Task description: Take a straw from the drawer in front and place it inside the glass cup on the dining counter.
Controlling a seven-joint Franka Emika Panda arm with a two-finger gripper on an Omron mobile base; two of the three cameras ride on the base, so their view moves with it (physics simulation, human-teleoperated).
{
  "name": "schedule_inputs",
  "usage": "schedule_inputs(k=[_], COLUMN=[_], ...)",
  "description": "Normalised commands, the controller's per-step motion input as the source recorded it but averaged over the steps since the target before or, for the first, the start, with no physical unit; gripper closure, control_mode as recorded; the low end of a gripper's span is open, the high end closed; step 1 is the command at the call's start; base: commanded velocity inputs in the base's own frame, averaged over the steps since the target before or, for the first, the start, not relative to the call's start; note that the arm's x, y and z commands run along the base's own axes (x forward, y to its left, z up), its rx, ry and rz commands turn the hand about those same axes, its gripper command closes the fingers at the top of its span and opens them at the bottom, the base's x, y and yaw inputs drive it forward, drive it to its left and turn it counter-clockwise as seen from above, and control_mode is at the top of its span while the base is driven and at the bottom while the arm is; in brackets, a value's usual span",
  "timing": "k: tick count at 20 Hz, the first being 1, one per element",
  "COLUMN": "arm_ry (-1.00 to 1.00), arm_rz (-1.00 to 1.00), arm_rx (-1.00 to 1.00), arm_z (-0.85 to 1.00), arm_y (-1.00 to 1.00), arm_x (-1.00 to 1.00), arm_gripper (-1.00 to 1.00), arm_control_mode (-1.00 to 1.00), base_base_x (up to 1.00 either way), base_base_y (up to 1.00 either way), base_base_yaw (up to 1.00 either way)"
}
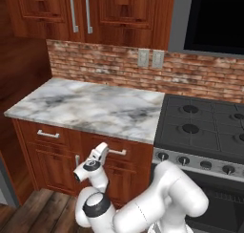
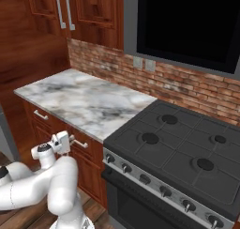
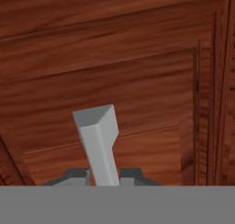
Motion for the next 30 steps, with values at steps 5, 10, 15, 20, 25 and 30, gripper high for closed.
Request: schedule_inputs(k=[5, 10, 15, 20, 25, 30], arm_ry=[0.0, 0.02, 0.08, 0.09, 0.11, 0.11], arm_rz=[0.0, 0.0, 0.0, 0.0, 0.0, 0.0], arm_rx=[-0.01, 0.0, 0.0, 0.0, 0.0, 0.0], arm_z=[-0.08, -0.12, -0.15, -0.22, -0.23, -0.22], arm_y=[0.19, 0.33, 0.42, 0.56, 0.65, 0.67], arm_x=[-0.51, -0.57, -0.57, -0.6, -0.59, -0.59], arm_gripper=[1.0, 1.0, 1.0, 1.0, 1.0, 1.0], arm_control_mode=[-1.0, -1.0, -1.0, -1.0, -1.0, -1.0], base_base_x=[0.0, 0.0, 0.0, 0.0, 0.0, 0.0], base_base_y=[0.0, 0.0, 0.0, 0.0, 0.0, 0.0], base_base_yaw=[0.0, 0.0, 0.0, 0.0, 0.0, 0.0])
